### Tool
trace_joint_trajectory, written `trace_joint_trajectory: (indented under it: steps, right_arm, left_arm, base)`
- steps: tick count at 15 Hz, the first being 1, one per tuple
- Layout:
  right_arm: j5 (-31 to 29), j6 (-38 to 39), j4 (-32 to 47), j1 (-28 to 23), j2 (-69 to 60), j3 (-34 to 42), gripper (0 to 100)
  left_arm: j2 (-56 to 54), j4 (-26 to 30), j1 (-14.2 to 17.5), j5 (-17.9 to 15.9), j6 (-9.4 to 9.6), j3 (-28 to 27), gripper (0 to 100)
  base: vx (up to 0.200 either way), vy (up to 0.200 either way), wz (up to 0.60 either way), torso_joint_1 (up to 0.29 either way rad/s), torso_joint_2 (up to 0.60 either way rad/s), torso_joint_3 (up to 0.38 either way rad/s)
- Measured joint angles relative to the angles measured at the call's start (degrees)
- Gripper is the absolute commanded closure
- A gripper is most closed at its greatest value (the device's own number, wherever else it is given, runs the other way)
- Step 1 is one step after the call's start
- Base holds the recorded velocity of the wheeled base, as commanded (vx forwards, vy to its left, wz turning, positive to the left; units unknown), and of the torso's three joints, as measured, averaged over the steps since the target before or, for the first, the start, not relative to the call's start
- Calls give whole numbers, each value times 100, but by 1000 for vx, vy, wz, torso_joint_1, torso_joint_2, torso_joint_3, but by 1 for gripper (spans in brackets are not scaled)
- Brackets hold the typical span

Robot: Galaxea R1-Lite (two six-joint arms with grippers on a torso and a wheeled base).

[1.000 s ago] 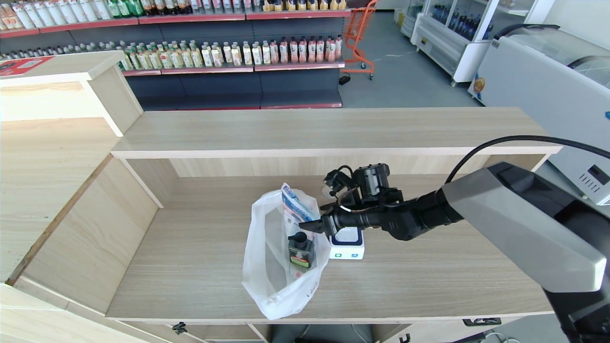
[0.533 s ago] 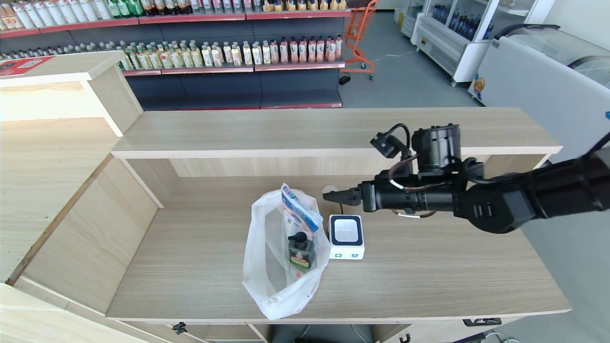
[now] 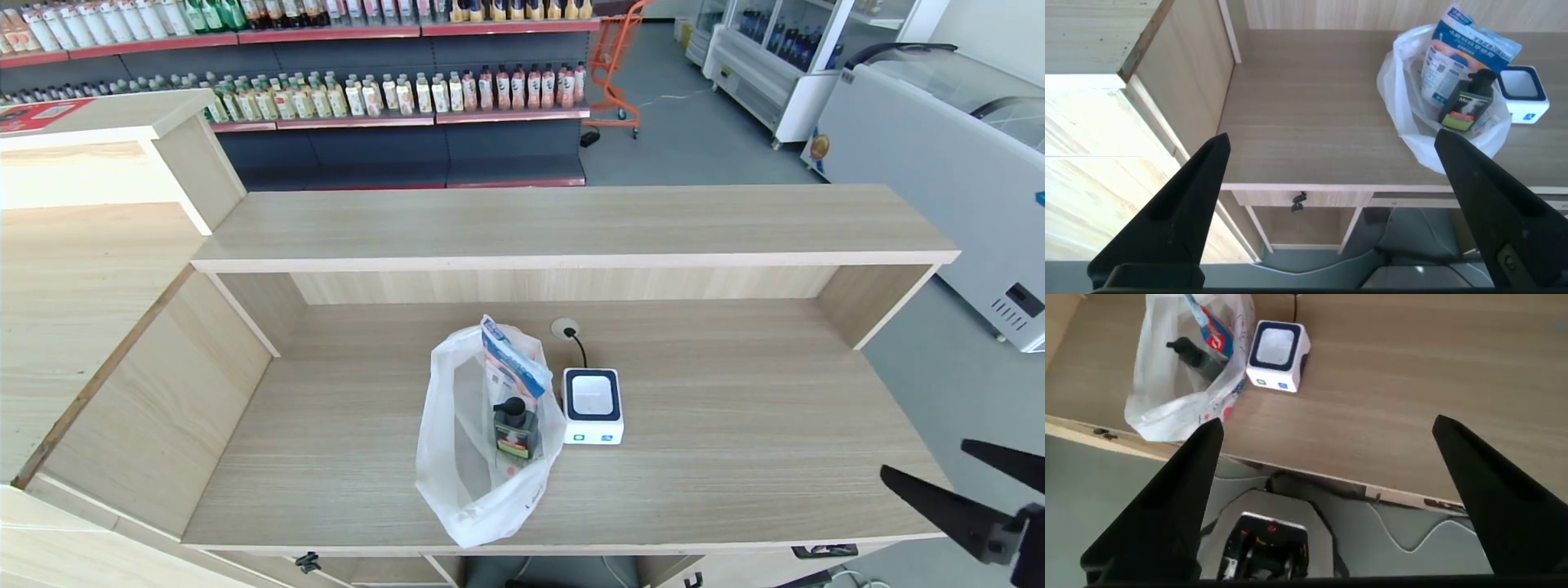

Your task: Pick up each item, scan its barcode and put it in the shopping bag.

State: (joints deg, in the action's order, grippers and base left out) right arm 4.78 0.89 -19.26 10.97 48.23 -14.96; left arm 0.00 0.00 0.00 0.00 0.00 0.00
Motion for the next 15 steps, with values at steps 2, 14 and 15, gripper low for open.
trace_joint_trajectory:
  steps: [2,14,15]
  right_arm:
    - [-413,-144,427,-347,-1403,761,0]
    - [-619,-89,1875,-1097,-4825,1493,100]
    - [-619,-89,1875,-1097,-4836,1496,100]
  left_arm:
    - [2,0,0,-2,0,0,0]
    - [0,0,0,0,-5,0,0]
    - [0,0,0,0,-5,0,0]
  base:
    - [0,0,0,0,0,0]
    - [0,0,0,0,0,0]
    - [0,0,0,0,0,0]
